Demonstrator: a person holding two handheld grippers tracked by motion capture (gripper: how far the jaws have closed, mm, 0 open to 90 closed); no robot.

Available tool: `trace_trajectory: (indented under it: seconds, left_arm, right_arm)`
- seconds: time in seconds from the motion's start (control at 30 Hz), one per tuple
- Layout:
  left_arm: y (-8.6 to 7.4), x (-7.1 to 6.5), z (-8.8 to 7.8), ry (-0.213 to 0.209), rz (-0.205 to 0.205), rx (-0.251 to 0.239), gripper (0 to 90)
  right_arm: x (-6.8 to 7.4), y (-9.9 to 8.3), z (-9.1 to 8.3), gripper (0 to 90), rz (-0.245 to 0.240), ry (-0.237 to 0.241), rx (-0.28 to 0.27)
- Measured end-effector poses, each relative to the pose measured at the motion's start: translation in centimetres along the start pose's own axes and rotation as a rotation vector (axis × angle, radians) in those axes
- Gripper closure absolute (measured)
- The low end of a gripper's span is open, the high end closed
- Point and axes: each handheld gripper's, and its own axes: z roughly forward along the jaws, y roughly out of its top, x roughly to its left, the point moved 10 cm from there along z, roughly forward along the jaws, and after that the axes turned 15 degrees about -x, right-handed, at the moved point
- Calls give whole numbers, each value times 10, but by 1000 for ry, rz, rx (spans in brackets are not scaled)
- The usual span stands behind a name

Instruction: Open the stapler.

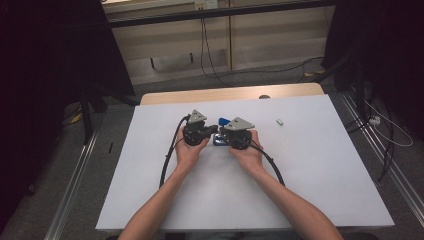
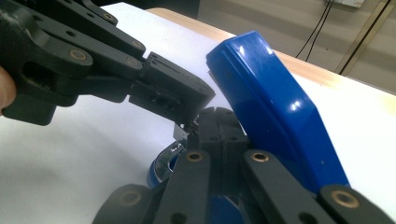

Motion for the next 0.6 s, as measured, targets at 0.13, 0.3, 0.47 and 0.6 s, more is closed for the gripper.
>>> trace_trajectory:
  seconds: [0.13, 0.3, 0.47, 0.6]
  left_arm:
    - [0, -1, 1, -5, -2, -4, 900]
    - [-3, -5, 3, -11, 12, 9, 900]
    - [-3, -4, 2, -12, 17, 14, 900]
    - [-4, -3, 2, -10, 17, 18, 900]
  right_arm:
    - [0, -1, 1, 900, -2, 0, 0]
    - [-1, -1, 0, 900, 4, -5, 0]
    - [-2, -1, -1, 900, 2, -8, 1]
    - [-2, 0, -1, 900, 2, -11, 0]
